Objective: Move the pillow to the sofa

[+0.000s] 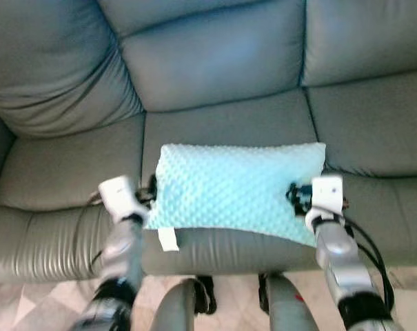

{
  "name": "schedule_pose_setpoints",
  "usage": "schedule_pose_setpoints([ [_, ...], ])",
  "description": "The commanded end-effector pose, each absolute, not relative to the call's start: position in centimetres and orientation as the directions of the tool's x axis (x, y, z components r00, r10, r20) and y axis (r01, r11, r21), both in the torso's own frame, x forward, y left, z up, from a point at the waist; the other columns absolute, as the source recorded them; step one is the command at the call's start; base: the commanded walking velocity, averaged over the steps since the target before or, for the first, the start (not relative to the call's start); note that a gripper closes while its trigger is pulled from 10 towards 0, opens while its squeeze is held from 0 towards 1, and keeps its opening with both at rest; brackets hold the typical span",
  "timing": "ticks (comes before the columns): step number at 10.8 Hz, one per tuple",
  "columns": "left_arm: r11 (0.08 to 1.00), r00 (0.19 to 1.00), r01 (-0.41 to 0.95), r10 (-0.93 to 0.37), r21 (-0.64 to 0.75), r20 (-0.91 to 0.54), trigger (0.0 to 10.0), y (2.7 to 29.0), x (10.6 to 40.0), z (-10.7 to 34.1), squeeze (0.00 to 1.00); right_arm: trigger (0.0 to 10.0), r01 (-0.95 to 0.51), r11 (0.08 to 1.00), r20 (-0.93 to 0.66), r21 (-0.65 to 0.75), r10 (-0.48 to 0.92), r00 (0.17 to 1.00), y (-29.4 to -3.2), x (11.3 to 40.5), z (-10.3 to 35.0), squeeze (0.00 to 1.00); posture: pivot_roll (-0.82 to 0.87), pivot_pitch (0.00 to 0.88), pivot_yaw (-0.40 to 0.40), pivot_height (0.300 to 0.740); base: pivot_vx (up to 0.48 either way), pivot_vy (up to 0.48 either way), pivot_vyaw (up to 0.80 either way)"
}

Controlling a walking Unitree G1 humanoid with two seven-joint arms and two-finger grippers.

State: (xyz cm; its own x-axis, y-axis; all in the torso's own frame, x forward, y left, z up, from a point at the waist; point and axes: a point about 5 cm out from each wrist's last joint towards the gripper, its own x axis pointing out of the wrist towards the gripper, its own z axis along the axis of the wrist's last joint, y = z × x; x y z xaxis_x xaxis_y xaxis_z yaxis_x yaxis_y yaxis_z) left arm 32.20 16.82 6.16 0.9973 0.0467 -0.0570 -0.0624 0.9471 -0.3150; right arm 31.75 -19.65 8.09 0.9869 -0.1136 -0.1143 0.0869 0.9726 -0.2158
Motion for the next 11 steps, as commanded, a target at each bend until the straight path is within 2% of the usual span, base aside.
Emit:
schedule_pose_setpoints([
  [1,0.951,0.994,-0.078,0.050,-0.299,-0.102,10.0,17.8,31.0,5.0,1.00,10.0,0.065,0.974,-0.155,-0.216,-0.100,0.983,-19.0,31.1,7.4,1.00,-0.20,0.336,0.198,0.740,0.000,0.000,0.00],
  [5,0.952,0.997,-0.060,0.042,-0.300,-0.067,10.0,17.9,28.8,6.0,1.00,10.0,-0.055,0.989,-0.171,-0.135,0.031,0.985,-15.6,30.3,9.9,1.00,-0.23,0.228,0.147,0.740,0.000,0.000,0.00],
  [6,0.954,0.996,-0.066,0.045,-0.292,-0.081,10.0,18.0,28.2,6.0,1.00,10.0,-0.062,0.997,-0.276,-0.052,0.045,0.960,-14.9,29.7,9.3,1.00,-0.24,0.202,0.129,0.740,0.000,0.000,0.00],
  [8,0.953,0.991,-0.110,0.083,-0.283,-0.107,10.0,19.0,27.6,5.7,1.00,10.0,-0.098,0.995,-0.365,0.021,0.099,0.926,-13.8,29.3,9.3,1.00,-0.25,0.168,0.104,0.740,0.000,0.000,0.00],
  [11,0.962,0.971,-0.144,0.091,-0.232,-0.223,10.0,19.9,26.3,4.2,1.00,10.0,-0.058,0.992,-0.529,0.112,0.109,0.841,-14.5,28.8,7.7,1.00,-0.24,0.143,0.095,0.740,0.000,0.000,0.00],
])
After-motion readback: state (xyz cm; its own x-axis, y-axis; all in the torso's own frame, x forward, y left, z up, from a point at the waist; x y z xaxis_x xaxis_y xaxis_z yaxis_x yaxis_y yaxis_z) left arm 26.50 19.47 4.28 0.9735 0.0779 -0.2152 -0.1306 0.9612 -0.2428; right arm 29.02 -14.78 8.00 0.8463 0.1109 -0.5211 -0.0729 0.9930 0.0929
